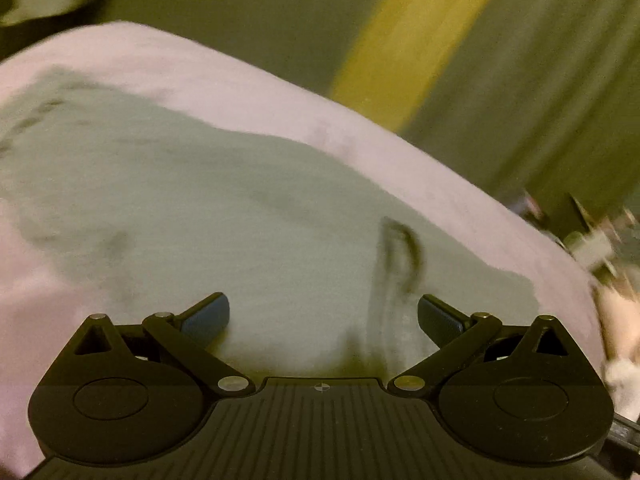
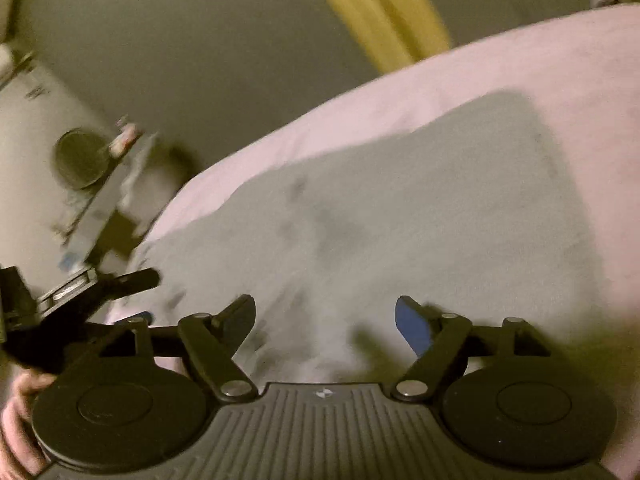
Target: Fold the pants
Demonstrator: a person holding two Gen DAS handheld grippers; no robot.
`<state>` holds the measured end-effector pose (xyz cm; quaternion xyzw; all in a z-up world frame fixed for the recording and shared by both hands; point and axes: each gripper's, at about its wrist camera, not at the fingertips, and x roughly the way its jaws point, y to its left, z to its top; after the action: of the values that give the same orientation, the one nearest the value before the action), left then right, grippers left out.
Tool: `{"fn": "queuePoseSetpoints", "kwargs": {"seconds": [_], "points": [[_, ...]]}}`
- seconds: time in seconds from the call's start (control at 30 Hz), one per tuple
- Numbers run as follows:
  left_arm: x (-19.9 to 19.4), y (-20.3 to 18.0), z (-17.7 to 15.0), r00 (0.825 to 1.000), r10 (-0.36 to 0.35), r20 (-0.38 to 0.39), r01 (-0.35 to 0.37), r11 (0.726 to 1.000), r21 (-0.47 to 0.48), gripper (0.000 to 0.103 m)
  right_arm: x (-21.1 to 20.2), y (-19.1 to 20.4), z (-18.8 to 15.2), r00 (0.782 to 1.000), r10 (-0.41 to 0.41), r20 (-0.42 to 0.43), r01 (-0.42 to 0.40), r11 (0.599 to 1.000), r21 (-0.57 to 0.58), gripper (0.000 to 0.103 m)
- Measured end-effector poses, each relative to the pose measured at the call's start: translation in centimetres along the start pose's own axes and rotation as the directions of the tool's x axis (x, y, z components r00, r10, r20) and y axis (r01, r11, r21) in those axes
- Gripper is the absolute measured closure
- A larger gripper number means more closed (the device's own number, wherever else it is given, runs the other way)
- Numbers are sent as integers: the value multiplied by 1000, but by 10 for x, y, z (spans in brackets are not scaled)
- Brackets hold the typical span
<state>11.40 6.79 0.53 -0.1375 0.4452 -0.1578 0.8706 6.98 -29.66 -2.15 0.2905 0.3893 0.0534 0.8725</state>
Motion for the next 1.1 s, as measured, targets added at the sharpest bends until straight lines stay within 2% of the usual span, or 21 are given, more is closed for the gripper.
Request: {"fn": "queuePoseSetpoints", "kwargs": {"seconds": [0.07, 0.17, 0.27, 0.4, 0.43, 0.5, 0.57, 0.6, 0.67, 0.87, 0.93, 0.97, 1.03, 1.1], "points": [[31, -21, 7, 996, -52, -75, 56, 997, 51, 0, -4, -7, 1, 996, -82, 31, 83, 996, -27, 16], [75, -45, 12, 988, -20, -155, 41, 990, 137, 0, -3, -21, -4, 991, -129, 30, 128, 992, 12, 15], [96, -61, 20, 991, 6, -132, 23, 975, 220, 0, -1, -29, -8, 991, -131, 11, 131, 991, 28, 15], [112, -69, 36, 996, 6, -88, 18, 964, 267, 2, 8, -29, -13, 991, -133, 22, 132, 991, 11, 15], [118, -71, 40, 996, 11, -90, 14, 960, 280, 7, 7, -30, -13, 990, -136, 26, 136, 991, 12, 15], [127, -78, 46, 995, 12, -104, 22, 947, 320, 57, 5, -32, -11, 990, -136, 37, 136, 991, 21, 15], [135, -82, 47, 993, 18, -120, 23, 943, 333, 71, 3, -36, -8, 988, -144, 52, 142, 989, 42, 15], [135, -84, 46, 995, 24, -97, 11, 940, 340, 82, 1, -38, -7, 987, -147, 60, 144, 988, 52, 15], [129, -90, 49, 999, -1, -52, 20, 930, 366, 88, -4, -40, -7, 986, -153, 71, 148, 986, 72, 15], [99, -103, 63, 993, -47, 104, -2, 907, 421, 97, -11, -41, -7, 981, -158, 112, 146, 983, 109, 15], [103, -103, 68, 988, 20, 154, -87, 894, 440, 97, -7, -43, -8, 981, -161, 105, 149, 982, 117, 15], [112, -100, 71, 989, 54, 137, -110, 889, 445, 91, -6, -43, -10, 981, -165, 101, 153, 981, 116, 15], [124, -93, 73, 992, 109, 58, -123, 897, 424, 82, -7, -41, -11, 980, -177, 91, 167, 980, 107, 15], [117, -81, 68, 998, 59, -6, -52, 922, 383, 63, -9, -38, -11, 979, -181, 97, 172, 981, 95, 15]]}}
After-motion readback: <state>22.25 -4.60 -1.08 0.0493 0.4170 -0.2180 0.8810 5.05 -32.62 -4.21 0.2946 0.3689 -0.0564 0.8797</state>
